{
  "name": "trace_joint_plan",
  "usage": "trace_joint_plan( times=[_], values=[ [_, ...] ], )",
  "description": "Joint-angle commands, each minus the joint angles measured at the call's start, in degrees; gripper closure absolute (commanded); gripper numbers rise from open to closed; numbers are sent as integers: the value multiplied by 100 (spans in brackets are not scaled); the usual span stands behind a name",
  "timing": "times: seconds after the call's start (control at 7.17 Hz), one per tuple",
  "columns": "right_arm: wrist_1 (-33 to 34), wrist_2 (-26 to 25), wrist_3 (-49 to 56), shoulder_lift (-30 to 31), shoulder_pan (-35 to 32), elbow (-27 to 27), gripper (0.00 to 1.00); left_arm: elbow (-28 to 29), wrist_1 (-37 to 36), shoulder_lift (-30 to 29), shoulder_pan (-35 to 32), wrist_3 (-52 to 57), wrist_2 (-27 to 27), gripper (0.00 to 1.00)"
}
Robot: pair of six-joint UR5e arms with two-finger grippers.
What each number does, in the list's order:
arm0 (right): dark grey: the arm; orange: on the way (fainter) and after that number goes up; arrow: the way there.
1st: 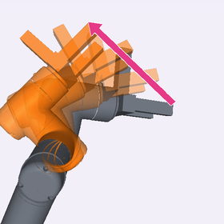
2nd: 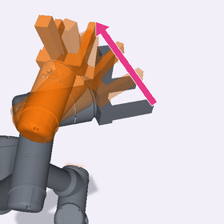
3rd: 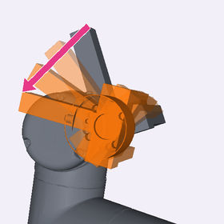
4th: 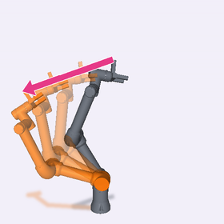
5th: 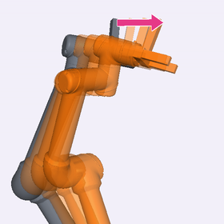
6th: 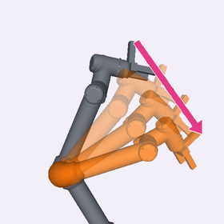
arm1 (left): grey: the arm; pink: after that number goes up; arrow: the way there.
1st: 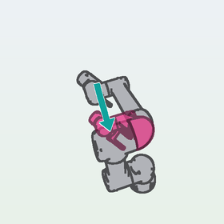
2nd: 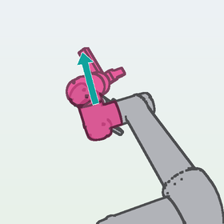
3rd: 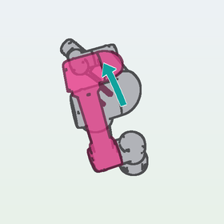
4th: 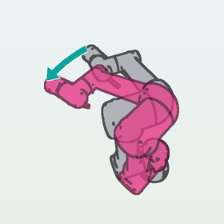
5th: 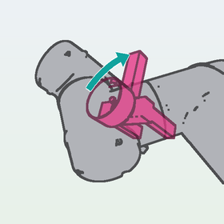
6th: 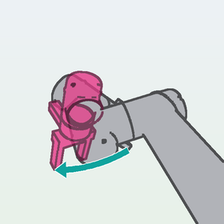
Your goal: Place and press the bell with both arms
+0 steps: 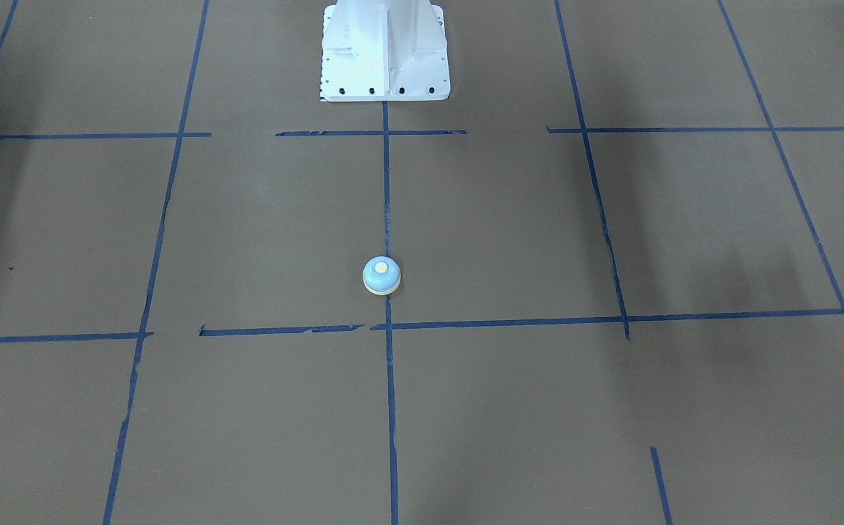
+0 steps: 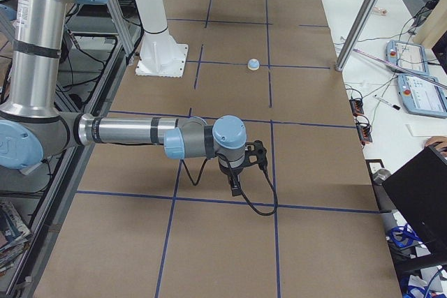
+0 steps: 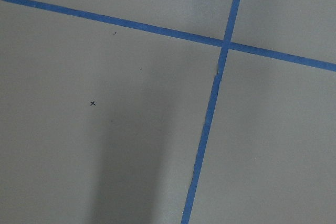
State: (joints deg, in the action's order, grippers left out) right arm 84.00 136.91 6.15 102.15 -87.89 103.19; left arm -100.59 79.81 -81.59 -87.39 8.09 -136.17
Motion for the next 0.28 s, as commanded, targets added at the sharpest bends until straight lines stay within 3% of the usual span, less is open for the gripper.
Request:
trace_joint_plan(
  times=[0.0, 0.14],
  values=[
    [-6, 12, 0, 42, 0, 0, 0, -66, -9, -15, -6, 0, 3, 0],
    [-6, 20, 0, 50, 0, 8, 0, -127, -9, -24, -49, 9, -6, 0]
  ],
)
